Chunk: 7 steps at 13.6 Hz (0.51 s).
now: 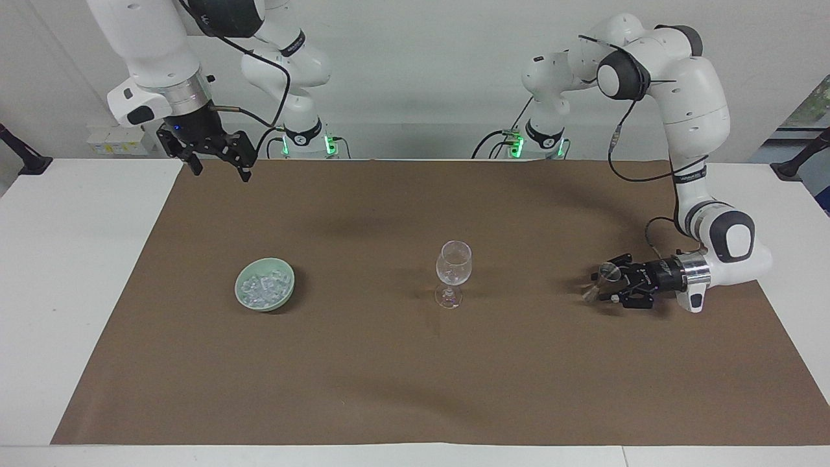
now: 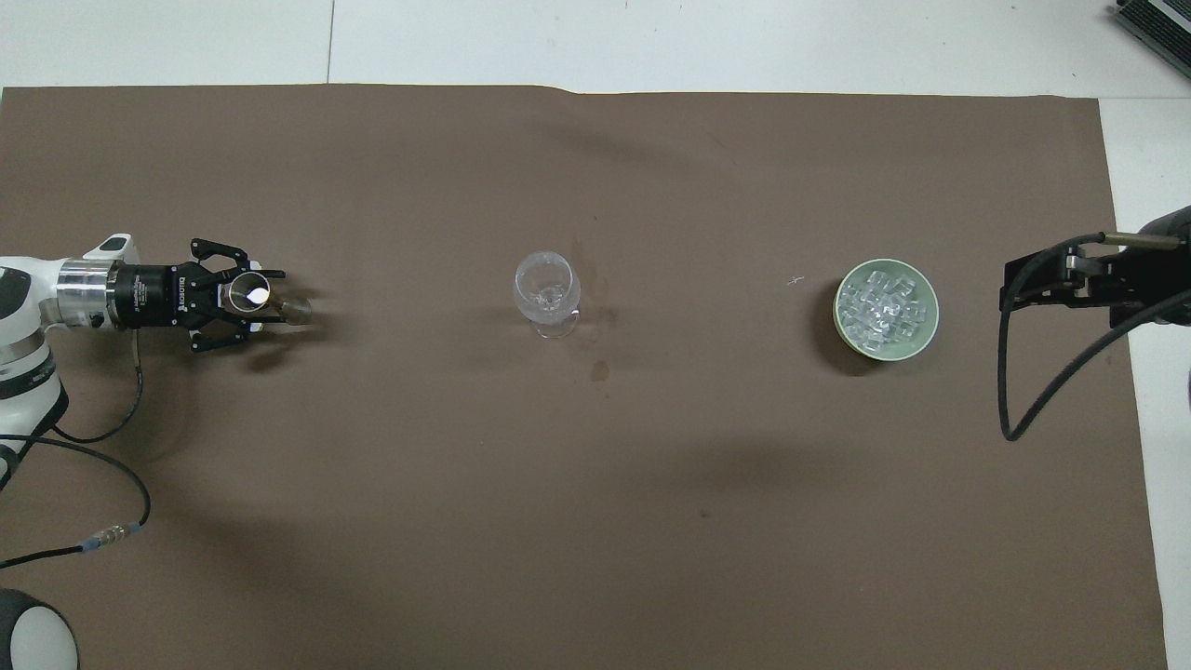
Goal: Pour wine and add ice with both arms
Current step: 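Close the left gripper on the silver bottle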
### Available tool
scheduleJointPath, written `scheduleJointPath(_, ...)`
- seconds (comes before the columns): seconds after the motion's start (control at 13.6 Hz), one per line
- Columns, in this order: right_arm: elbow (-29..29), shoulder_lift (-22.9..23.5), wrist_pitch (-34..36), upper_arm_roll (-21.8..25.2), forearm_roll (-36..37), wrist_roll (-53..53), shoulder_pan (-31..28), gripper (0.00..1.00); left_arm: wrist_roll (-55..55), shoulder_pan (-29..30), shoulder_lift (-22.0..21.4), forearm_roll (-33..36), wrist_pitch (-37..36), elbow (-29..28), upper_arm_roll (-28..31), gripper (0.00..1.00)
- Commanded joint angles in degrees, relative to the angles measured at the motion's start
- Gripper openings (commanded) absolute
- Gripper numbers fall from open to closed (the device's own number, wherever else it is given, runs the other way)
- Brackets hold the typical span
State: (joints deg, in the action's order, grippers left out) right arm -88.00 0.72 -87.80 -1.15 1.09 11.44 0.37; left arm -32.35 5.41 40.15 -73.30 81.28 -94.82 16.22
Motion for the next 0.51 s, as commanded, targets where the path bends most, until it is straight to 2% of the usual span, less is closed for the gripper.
scheduleJointPath(0.0, -0.7, -0.4, -0.6, -0.1, -1.4, -1.7, -0.5, 1.0, 0.1, 0.0, -0.5, -1.1, -0.2, -1.2, 0.3, 0.54)
scheduleJointPath(0.15, -0.7, -0.4, -0.6, -0.1, -1.4, -1.7, -0.5, 1.0, 0.1, 0.0, -0.5, -1.1, -0.2, -1.2, 0.3, 0.46)
scheduleJointPath(0.44, -0.6, -0.4, -0.6, -0.1, -1.4, -1.7, -0.5, 1.0, 0.1, 0.0, -0.5, -1.1, -0.2, -1.2, 0.3, 0.42)
